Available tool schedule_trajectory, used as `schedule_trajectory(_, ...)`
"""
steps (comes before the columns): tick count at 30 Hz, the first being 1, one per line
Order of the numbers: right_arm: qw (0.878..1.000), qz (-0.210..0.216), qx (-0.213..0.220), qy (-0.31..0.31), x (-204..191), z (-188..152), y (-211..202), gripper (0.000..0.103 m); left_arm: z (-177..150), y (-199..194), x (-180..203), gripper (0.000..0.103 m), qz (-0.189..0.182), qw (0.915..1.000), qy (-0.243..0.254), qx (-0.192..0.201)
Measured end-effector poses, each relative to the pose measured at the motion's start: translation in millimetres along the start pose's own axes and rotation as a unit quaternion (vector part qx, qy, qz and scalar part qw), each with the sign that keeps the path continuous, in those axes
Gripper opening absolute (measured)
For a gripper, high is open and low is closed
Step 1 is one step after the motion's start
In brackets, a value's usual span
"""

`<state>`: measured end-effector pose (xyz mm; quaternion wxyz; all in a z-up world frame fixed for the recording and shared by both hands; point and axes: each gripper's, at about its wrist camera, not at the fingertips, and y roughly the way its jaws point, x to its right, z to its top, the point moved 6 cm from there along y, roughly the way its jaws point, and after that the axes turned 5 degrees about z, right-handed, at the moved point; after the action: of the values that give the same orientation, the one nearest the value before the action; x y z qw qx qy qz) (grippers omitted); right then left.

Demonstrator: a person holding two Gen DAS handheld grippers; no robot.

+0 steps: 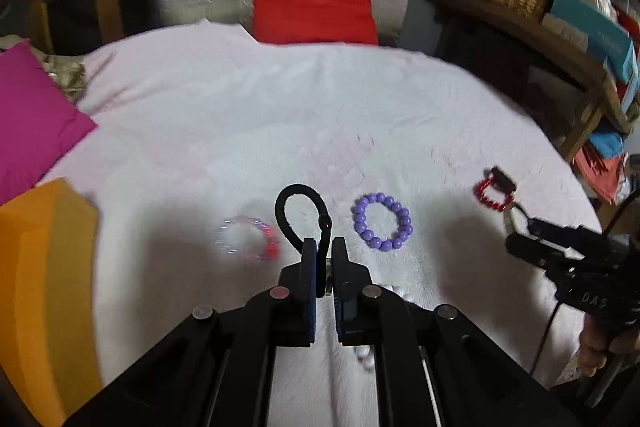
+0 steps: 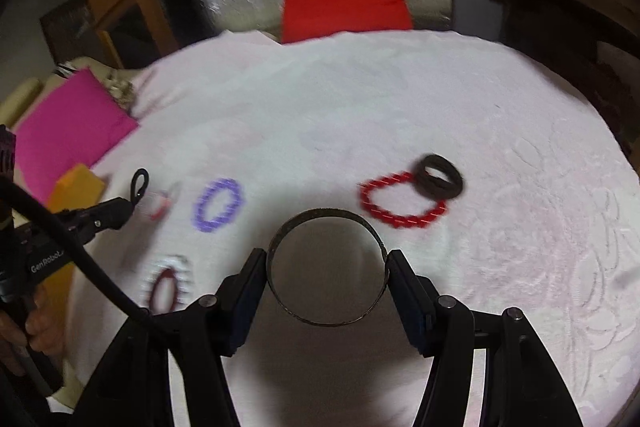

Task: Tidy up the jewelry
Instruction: 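Carry both items into the orange box and open both grippers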

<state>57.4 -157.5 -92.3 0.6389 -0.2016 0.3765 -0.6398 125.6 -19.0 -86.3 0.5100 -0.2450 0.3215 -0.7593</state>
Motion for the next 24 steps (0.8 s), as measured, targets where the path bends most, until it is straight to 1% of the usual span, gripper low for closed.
schedule_trajectory(2, 1.0, 0.016, 0.011, -0.012, -14.7, 1.9, -3.8, 0.063, -0.6, -24.2, -13.9, 0.007, 0.016, 0.9995, -0.021, 0.02)
schedule_trajectory(4, 0.998, 0.033, 0.024, -0.037, -37.6, 3.2, -8.3, 0.063, -1.3, -43.2, -28.9, 0.007, 0.052, 0.9974, -0.036, 0.033)
schedule_trajectory(8, 0.995, 0.069, 0.021, -0.068, -84.3, -3.5, -8.8, 0.063, -21.3, -88.3, -69.6, 0.007, 0.114, 0.9886, -0.083, 0.051)
schedule_trajectory(10, 0.992, 0.089, 0.015, -0.093, -114.3, -8.4, -8.1, 0.063, -36.3, -106.8, -87.9, 0.007, 0.118, 0.9855, -0.109, 0.055)
schedule_trajectory(12, 0.987, 0.109, 0.007, -0.115, -143.5, -13.3, -6.1, 0.063, -51.7, -121.4, -108.4, 0.007, 0.135, 0.9819, -0.123, 0.052)
schedule_trajectory(14, 0.981, 0.139, -0.005, -0.137, -179.9, -18.1, -4.1, 0.064, -69.5, -129.4, -136.9, 0.007, 0.151, 0.9769, -0.145, 0.042)
schedule_trajectory(15, 0.978, 0.148, -0.011, -0.148, -194.3, -20.6, -2.8, 0.064, -78.1, -133.3, -147.5, 0.007, 0.159, 0.9742, -0.156, 0.037)
schedule_trajectory(17, 0.97, 0.164, -0.021, -0.18, -236.8, -22.1, 4.9, 0.064, -98.0, -135.6, -174.1, 0.007, 0.185, 0.9668, -0.175, 0.021)
schedule_trajectory(18, 0.967, 0.171, -0.026, -0.189, -256.5, -21.3, 10.3, 0.064, -106.5, -134.4, -182.4, 0.007, 0.19, 0.9648, -0.181, 0.012)
schedule_trajectory(21, 0.959, 0.192, -0.042, -0.206, -312.2, -19.2, 28.6, 0.064, -127.9, -131.3, -200.8, 0.007, 0.187, 0.9601, -0.208, -0.001)
schedule_trajectory(23, 0.955, 0.195, -0.047, -0.217, -342.9, -17.4, 40.3, 0.064, -143.6, -129.7, -214.8, 0.007, 0.189, 0.9548, -0.229, -0.011)
schedule_trajectory(24, 0.954, 0.195, -0.05, -0.221, -355.8, -16.0, 47.9, 0.064, -146.3, -130.9, -219.8, 0.008, 0.189, 0.9538, -0.234, -0.012)
